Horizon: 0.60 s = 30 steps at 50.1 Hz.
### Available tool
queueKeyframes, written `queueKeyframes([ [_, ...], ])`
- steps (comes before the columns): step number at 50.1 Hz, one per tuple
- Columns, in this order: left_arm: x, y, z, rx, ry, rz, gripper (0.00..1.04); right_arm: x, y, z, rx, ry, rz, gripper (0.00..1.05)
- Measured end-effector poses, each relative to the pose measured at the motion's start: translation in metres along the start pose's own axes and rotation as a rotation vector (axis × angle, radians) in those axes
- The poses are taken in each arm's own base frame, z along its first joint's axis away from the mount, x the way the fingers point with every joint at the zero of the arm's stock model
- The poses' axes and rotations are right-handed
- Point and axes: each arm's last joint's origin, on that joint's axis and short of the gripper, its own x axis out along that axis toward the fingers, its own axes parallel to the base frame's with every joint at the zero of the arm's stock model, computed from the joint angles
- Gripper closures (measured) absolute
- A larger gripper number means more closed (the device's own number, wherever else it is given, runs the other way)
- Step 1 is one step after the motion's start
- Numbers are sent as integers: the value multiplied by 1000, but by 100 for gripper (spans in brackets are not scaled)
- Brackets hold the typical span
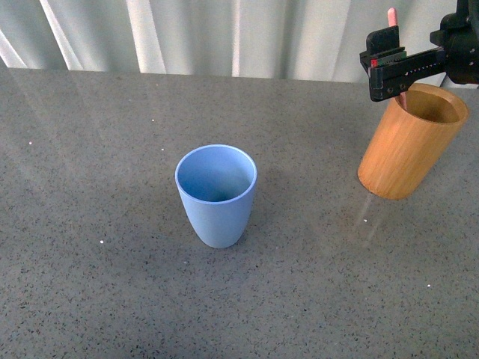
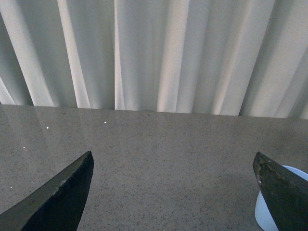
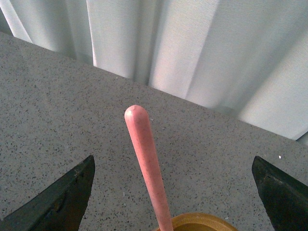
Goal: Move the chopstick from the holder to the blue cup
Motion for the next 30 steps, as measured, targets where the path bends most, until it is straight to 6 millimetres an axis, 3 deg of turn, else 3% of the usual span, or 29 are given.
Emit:
queueKeyframes([
  [3, 0, 0, 0, 0, 0, 0, 7, 1, 1, 0, -1, -3, 0, 14],
  [17, 0, 0, 0, 0, 0, 0, 7, 2, 2, 1, -3, -27, 0, 61],
  [26, 0, 0, 0, 0, 0, 0, 7, -2, 6, -4, -3, -34, -3, 98],
  [30, 0, 0, 0, 0, 0, 0, 7, -7, 6, -4, -1, -40, -4, 103],
])
